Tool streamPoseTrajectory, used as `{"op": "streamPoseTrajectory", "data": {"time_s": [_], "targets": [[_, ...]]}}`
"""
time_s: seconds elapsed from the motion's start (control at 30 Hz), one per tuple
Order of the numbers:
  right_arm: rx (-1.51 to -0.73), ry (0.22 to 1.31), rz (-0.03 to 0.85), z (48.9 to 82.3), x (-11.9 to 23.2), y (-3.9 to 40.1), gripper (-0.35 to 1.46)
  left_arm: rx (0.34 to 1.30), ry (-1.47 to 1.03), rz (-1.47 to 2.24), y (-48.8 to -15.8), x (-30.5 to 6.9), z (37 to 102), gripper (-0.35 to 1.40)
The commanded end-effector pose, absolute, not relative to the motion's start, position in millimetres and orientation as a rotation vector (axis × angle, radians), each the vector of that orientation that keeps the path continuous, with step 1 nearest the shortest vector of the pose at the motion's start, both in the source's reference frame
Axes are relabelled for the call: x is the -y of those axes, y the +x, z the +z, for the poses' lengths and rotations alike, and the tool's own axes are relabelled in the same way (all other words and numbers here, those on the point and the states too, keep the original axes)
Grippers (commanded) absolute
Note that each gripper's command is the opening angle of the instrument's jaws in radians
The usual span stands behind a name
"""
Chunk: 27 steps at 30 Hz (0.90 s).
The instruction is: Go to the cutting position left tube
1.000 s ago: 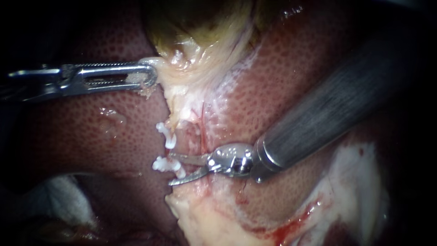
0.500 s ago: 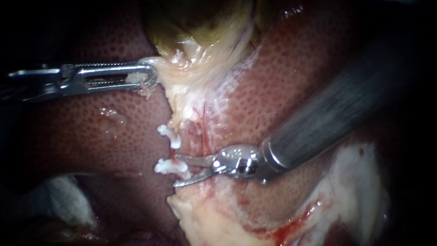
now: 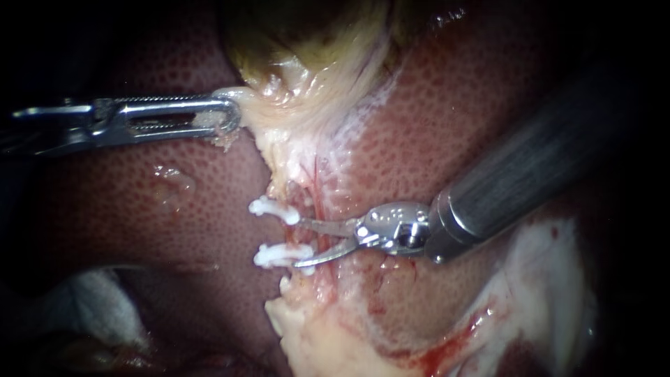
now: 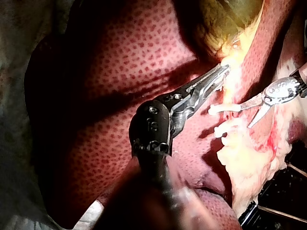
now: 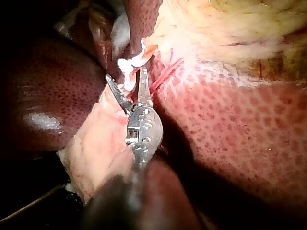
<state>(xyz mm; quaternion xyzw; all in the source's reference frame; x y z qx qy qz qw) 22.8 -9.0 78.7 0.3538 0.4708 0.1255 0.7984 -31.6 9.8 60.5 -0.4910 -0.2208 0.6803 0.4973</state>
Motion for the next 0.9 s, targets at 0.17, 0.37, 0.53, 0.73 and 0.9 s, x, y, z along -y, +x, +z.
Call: {"op": "streamPoseTrajectory", "data": {"time_s": [0.17,0.37,0.53,0.73,0.9], "targets": [[-1.005,0.762,0.277,79.5,9.7,24.3,1.43,0.534,-1.189,1.647,-31.6,-9.8,60.5,-0.35],[-1.000,0.777,0.282,80.4,10.5,25.5,1.43,0.534,-1.189,1.647,-31.6,-9.8,60.5,-0.35],[-0.999,0.786,0.284,80.6,10.6,26.2,1.43,0.531,-1.191,1.652,-31.7,-9.8,60.5,-0.35],[-0.997,0.790,0.300,80.5,10.4,27.1,1.43,0.530,-1.192,1.652,-31.7,-9.7,60.6,-0.35],[-1.013,0.796,0.314,80.2,9.8,27.3,1.43,0.530,-1.192,1.652,-31.7,-9.7,60.6,-0.35]]}}
